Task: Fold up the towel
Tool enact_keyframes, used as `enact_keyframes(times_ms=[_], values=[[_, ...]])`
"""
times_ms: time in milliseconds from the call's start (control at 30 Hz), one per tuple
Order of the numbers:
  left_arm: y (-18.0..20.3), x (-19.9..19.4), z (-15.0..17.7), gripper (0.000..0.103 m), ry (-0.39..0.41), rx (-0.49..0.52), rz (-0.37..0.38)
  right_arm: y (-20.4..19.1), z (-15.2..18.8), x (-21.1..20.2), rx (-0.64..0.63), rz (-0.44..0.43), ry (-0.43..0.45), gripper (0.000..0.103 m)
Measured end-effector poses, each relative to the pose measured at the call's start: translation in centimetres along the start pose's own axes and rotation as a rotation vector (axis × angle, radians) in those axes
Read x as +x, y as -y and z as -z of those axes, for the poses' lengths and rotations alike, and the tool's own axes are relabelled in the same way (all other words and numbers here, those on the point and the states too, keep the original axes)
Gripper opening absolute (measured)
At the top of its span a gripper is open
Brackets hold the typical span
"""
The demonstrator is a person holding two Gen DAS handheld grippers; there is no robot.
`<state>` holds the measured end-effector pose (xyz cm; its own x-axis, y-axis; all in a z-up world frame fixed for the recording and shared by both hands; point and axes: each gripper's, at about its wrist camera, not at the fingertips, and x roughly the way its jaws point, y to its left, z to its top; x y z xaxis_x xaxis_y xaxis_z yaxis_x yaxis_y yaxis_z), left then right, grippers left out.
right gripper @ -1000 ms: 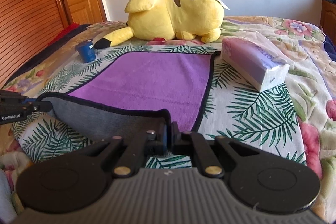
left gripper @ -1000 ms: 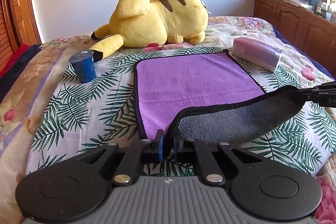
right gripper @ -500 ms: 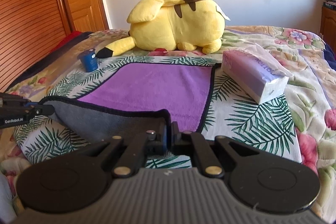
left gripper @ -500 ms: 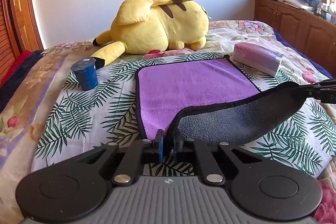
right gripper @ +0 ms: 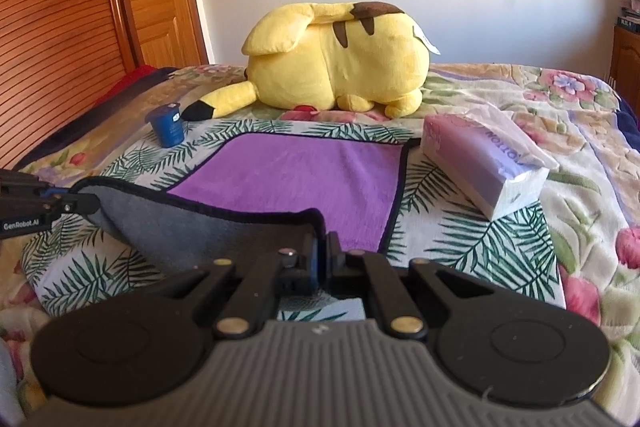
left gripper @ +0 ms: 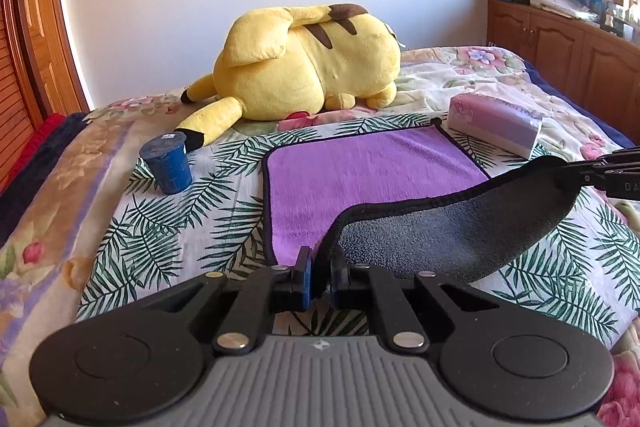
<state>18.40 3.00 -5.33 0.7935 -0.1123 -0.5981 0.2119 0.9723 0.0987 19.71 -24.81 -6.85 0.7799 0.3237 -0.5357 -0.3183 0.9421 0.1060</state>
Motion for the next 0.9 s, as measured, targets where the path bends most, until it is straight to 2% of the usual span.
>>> enact_keyframes(times_ms=[900], values=[[-0.9,2.8,-3.3,0.008,0.017,0.007,-0.01,1.0,-2.7,2.1,-0.049,0.013,0.046,0.005]])
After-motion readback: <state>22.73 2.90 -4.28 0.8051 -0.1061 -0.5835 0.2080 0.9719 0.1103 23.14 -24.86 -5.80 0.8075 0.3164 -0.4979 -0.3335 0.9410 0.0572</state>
